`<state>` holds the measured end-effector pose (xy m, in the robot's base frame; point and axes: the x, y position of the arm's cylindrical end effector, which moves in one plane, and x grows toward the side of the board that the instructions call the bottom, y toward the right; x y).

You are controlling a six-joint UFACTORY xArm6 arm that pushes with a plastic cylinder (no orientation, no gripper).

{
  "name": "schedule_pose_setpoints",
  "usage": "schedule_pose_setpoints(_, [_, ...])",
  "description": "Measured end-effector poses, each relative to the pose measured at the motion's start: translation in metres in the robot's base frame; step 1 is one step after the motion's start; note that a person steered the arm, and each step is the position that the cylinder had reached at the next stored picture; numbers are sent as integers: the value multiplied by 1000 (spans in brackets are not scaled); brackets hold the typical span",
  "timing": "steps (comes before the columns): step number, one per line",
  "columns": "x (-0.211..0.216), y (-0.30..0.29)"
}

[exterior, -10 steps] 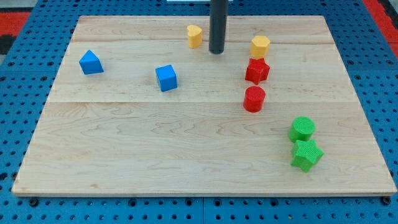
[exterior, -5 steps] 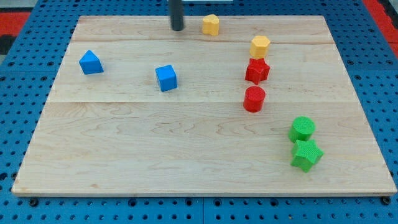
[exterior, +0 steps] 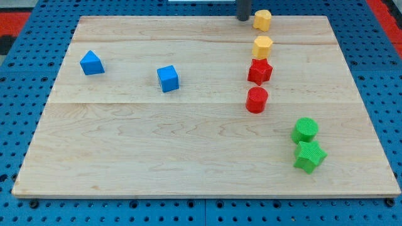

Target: Move the yellow heart to the top of the red star

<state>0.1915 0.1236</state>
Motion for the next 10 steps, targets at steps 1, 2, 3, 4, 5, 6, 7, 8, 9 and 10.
schedule_pose_setpoints(1, [1, -1])
schedule_pose_setpoints(2, [36, -39])
schedule_pose_setpoints(3, [72, -13])
schedule_pose_setpoints(4, [80, 58])
schedule_pose_setpoints(5, [51, 84])
schedule_pose_setpoints(6, [0, 70])
schedule_pose_setpoints(7, [0, 65])
schedule_pose_setpoints(8, [0, 43])
schedule_pose_setpoints(9, [12, 39])
schedule_pose_setpoints(10, [10, 51])
